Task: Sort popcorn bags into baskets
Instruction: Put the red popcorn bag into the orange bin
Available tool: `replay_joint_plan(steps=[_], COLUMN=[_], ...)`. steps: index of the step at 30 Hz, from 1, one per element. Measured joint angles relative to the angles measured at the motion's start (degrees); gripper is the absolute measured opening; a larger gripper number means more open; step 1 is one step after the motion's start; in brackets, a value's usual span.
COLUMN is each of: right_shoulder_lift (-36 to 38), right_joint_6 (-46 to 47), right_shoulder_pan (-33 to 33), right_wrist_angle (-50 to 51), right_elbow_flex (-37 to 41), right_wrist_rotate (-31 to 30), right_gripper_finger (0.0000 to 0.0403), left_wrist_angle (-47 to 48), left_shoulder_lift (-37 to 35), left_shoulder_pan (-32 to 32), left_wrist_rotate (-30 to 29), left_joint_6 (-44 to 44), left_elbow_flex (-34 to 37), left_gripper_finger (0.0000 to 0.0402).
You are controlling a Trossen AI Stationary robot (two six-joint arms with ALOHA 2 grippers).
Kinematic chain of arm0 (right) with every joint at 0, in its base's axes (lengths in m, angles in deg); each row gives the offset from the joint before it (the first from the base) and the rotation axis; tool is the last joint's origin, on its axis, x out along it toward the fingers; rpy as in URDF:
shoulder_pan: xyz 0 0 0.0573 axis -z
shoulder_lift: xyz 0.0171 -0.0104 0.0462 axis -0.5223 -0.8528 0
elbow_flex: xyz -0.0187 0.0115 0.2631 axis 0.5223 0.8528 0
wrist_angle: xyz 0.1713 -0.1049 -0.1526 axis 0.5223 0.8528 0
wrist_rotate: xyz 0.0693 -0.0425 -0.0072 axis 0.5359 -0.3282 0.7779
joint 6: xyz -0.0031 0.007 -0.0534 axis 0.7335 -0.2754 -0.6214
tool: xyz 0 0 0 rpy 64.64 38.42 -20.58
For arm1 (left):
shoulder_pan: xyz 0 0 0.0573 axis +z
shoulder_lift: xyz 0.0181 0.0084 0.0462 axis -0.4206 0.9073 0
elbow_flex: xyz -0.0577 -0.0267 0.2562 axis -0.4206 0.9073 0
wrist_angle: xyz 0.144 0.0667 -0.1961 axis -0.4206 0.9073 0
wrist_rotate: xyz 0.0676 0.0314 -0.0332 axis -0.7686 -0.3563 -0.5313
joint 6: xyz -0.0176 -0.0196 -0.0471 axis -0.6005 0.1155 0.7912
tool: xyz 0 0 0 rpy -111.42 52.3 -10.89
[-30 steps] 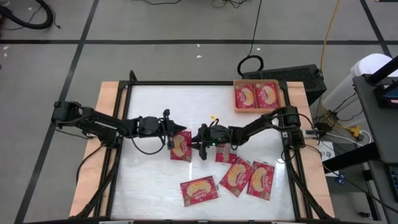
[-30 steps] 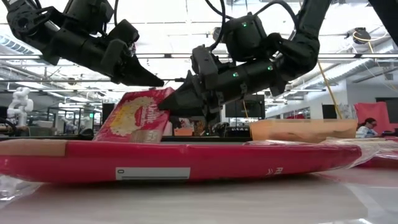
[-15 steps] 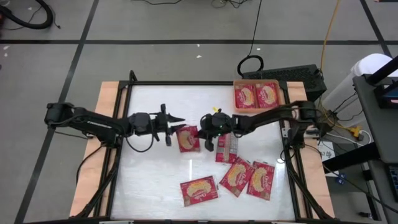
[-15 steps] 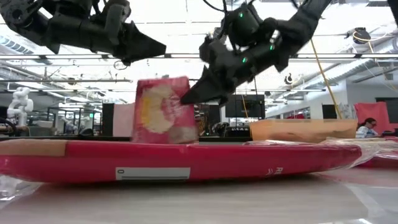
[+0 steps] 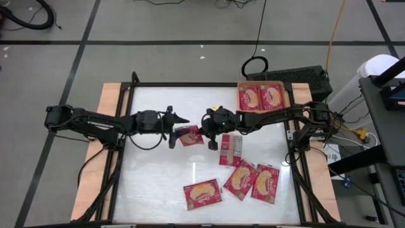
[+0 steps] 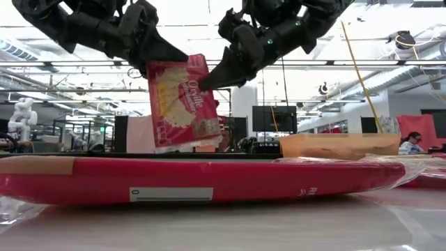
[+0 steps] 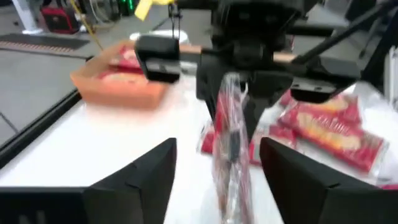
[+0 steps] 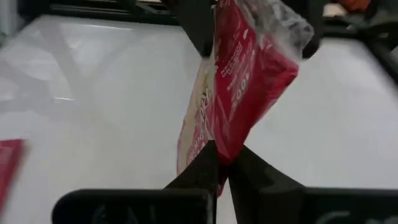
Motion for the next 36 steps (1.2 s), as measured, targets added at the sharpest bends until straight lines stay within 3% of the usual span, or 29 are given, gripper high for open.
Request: replay_joint_plan(steps=[4,7,9,13,19,24,29,36], right_shoulder_lift=[0.00,0.00,0.00,1.46,4.26,5.55,5.55,5.55], right_joint_6=[-3.47,-4.26,-3.06,-4.19,-3.83,-0.81,2.76,4.37], right_shoulder_pan=[0.06,-0.16,-0.52,-0.97,-0.90,-0.82,-0.59,-0.61], right_wrist_angle=[-0.91,-0.91,-1.37,-0.78,1.55,-1.17,-15.55,-40.86], right_elbow_flex=[0.00,0.00,0.00,0.00,1.55,7.68,15.28,22.37], right_wrist_rotate=[-1.04,-6.79,-12.19,-16.44,-17.33,-21.09,-17.01,-11.63], right_gripper_finger=[0.0011,0.0014,0.0020,0.0059,0.0132,0.0174,0.0198,0.0200], left_wrist_angle=[2.23,1.26,1.26,1.79,-0.62,-15.79,-35.19,-47.11], left_shoulder_lift=[0.80,0.69,0.55,-1.52,-8.57,-11.45,-10.19,-6.67], left_shoulder_pan=[-0.12,-0.39,-0.28,-0.35,-0.17,-0.34,-0.39,-0.39], left_wrist_rotate=[0.11,0.02,-1.41,-3.14,-3.29,-3.10,-1.76,-0.03], left_joint_6=[-3.35,-4.79,-4.77,-6.56,-8.19,-9.19,-9.67,-10.35], left_elbow_flex=[-1.00,-1.06,-1.07,-0.78,2.63,9.49,16.72,19.15], left_gripper_finger=[0.0145,0.0047,0.0016,0.0014,0.0007,0.0005,0.0004,0.0004])
